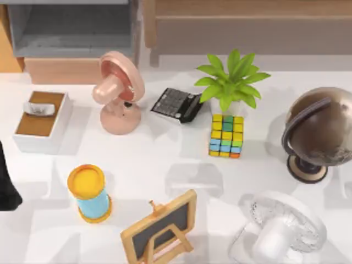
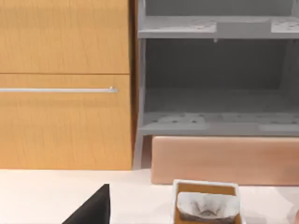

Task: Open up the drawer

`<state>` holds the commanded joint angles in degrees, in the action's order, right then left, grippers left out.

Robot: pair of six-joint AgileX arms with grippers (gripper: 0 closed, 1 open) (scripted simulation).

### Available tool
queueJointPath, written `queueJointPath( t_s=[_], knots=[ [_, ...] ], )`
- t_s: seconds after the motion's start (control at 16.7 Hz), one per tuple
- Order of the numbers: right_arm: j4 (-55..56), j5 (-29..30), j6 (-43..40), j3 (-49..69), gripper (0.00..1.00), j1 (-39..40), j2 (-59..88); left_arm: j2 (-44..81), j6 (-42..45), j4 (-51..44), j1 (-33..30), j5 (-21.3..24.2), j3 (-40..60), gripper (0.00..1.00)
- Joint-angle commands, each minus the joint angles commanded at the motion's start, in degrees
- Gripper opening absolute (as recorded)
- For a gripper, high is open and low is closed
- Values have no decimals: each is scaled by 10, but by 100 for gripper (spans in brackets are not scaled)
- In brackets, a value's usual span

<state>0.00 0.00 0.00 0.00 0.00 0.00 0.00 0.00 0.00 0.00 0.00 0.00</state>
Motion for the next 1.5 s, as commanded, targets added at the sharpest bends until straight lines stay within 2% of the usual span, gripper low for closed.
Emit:
queueJointPath(
  t_s=[0.18,0.36,0.84,1.02,1.2,1.5],
  knots=[
    [0,0,0,0,100,0,0,8,0,5,-4,-5,7,100],
    [0,0,0,0,100,0,0,66,2,36,-34,-36,50,100],
    [0,0,0,0,100,0,0,391,6,162,-163,-162,225,100],
    [0,0,0,0,100,0,0,476,7,198,-199,-196,274,100],
    [0,0,0,0,100,0,0,507,8,214,-215,-212,296,100],
    [0,0,0,0,100,0,0,506,8,213,-213,-211,294,100]
  ],
)
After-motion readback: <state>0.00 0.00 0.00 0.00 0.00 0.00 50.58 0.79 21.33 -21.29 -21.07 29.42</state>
